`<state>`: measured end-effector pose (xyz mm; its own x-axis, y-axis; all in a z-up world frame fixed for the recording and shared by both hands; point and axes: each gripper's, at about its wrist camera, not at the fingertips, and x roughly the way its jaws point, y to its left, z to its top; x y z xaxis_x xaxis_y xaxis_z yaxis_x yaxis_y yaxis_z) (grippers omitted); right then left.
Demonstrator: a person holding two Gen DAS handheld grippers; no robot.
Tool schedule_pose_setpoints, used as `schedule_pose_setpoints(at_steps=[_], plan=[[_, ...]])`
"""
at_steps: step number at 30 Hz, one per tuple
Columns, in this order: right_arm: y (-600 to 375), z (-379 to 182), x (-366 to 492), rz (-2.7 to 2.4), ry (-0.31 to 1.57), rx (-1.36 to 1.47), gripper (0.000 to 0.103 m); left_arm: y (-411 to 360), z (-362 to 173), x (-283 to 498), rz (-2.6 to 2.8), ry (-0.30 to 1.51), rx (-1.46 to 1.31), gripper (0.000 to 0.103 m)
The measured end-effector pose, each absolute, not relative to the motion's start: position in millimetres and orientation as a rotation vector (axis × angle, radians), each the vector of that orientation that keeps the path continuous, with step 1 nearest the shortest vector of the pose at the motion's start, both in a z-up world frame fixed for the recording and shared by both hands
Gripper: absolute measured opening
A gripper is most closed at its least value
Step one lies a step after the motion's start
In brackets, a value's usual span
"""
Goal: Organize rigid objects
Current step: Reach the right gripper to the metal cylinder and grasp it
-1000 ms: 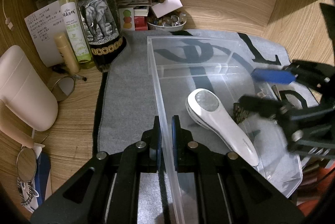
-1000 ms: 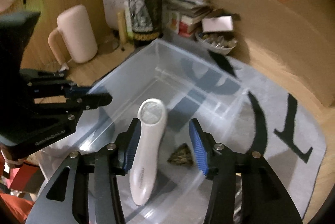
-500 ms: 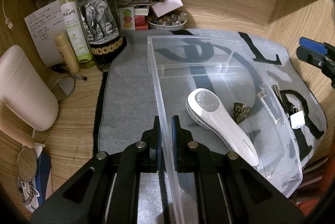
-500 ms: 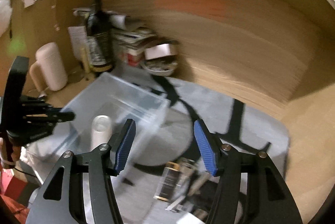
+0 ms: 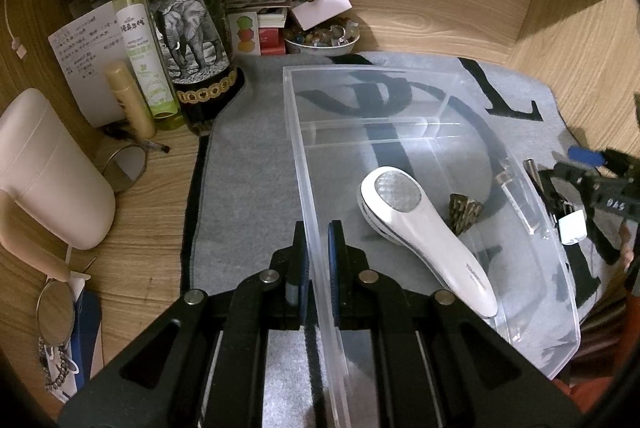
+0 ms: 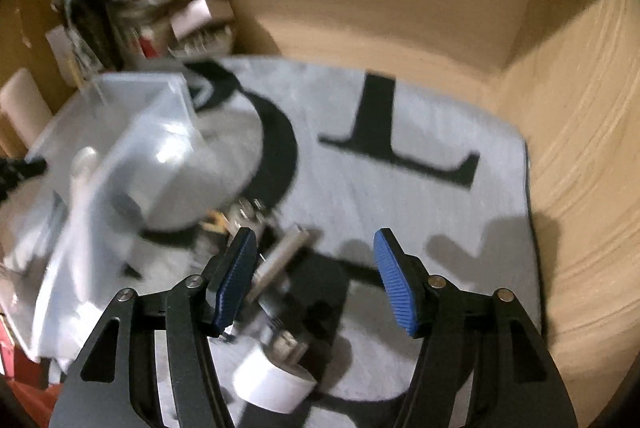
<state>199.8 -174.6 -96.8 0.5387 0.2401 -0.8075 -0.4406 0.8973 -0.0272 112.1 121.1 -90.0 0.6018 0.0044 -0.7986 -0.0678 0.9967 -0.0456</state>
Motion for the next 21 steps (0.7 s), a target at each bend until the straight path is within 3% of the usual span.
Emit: schedule_pose_setpoints(at_steps=[16, 17, 21], plan=[[-159, -139, 213, 0.488, 1.029, -0.228, 0.057, 121, -90, 113, 0.049, 0.932, -0.079, 0.008], [-157, -139, 212, 0.487, 1.021, -0.236, 0.055, 121, -91, 113, 0.047, 0.935, -0.078, 0.008], [-155, -137, 210, 0.511, 1.005, -0.236, 0.031, 122, -92, 113, 0.046, 0.936, -0.077, 0.008]])
